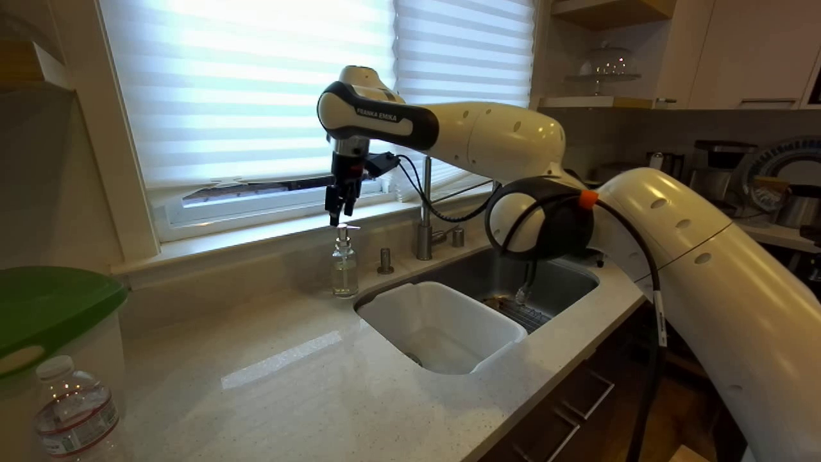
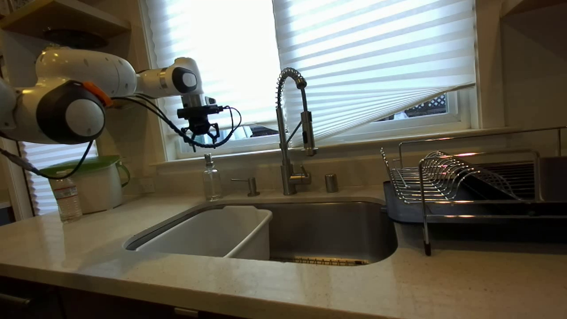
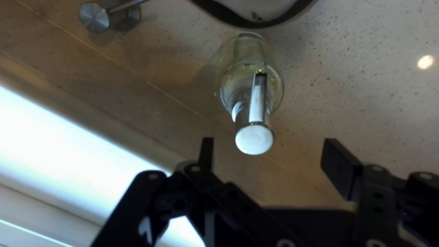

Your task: Push on the pump of the bottle on the top left of the sink

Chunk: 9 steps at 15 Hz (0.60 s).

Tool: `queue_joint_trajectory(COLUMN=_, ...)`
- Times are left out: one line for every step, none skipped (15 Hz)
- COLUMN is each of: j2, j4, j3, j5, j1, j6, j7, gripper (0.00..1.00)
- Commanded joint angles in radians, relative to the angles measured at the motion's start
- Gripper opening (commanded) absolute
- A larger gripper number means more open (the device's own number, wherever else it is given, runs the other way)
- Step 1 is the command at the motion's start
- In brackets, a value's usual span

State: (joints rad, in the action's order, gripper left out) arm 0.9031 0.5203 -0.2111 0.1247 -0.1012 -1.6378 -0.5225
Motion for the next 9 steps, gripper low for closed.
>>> queue_joint_trajectory(j2=-0.021, j4=-0.010, j3=-0.001, j5=-0.006, j1=-0.005, j6=0.056, j7=0.025, gripper=0.55)
queue_joint_trajectory(j2=-0.027, j4=-0.009, j3=0.000, j5=-0.004, j1=-0.006, j6=0.067, j7=0.025, gripper=0.49)
queue_joint_trajectory(j2=-0.030, j4=-0.009, j3=0.001, j5=-0.003, j1=-0.008, j6=0.076, j7=0.027, gripper=0.38)
queue_joint_trajectory(j2=-0.034, j4=-0.009, j3=0.005, j5=0.003, j1=-0.013, j6=0.087, j7=0.029, gripper=0.31)
queue_joint_trajectory(j2=-0.036, j4=-0.010, j3=0.007, j5=0.007, j1=-0.017, j6=0.094, j7=0.028, gripper=0.23)
queue_joint_trajectory(j2=-0.037, j4=-0.011, j3=0.010, j5=0.012, j1=-0.021, j6=0.105, j7=0.032, gripper=0.16)
queue_joint_trajectory(j2=-0.037, j4=-0.014, j3=0.013, j5=0.018, j1=-0.027, j6=0.110, j7=0.035, gripper=0.09)
queue_joint_trajectory(j2=-0.036, j4=-0.016, j3=0.015, j5=0.022, j1=-0.031, j6=0.113, j7=0.035, gripper=0.01)
queue_joint_trajectory(j2=-0.032, j4=-0.020, j3=0.021, j5=0.028, j1=-0.037, j6=0.106, j7=0.044, gripper=0.00)
